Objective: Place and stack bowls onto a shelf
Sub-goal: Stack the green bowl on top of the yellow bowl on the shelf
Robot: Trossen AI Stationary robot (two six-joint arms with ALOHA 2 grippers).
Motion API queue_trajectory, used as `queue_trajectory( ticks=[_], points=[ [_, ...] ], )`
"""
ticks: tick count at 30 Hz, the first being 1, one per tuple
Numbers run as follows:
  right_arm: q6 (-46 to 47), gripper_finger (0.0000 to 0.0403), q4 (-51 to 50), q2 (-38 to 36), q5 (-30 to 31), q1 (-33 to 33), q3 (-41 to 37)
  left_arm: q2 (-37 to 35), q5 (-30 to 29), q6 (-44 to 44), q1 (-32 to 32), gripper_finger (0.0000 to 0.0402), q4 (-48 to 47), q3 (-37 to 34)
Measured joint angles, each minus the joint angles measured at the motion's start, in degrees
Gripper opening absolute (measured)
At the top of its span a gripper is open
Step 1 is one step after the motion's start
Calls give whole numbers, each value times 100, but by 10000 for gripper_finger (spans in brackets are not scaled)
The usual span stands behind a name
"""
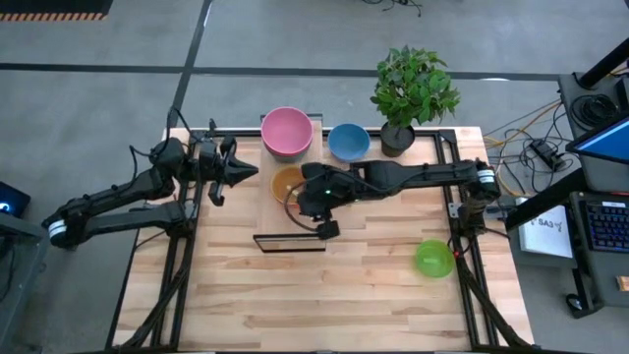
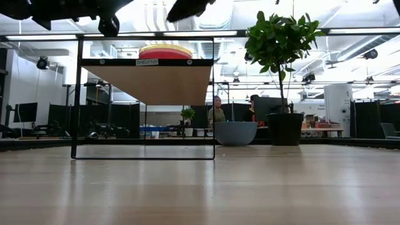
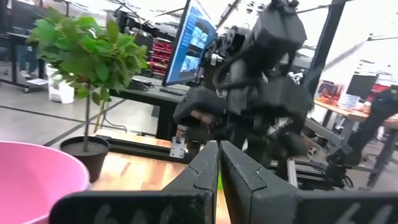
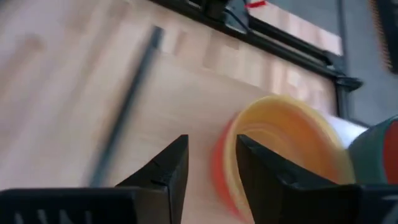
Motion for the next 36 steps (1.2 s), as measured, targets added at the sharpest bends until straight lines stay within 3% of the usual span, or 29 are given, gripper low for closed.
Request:
queue_trajectory(
  ticks=[11, 15, 20, 25, 31, 36],
  points=[
    [1239, 99, -502, -979, -656, 454, -710, 57, -214, -175, -700, 0, 2, 0],
    [1745, 90, -240, -1393, -638, 711, -1350, 101, -583, -174, -1003, 0, 32, 0],
    [2593, 79, 358, -1866, -612, 892, -2235, 125, -616, -376, -1115, 0, 108, 0],
    [3755, 75, 374, -2275, -597, 889, -2919, 103, -616, -788, -1115, 0, 99, 4],
    [4951, 84, 359, -2584, -30, 888, -3817, 162, -625, -720, -1115, 0, 128, 4],
    [6034, 88, 209, -2637, -47, 872, -4348, 182, -623, -725, -1118, 0, 157, 4]
  ],
)
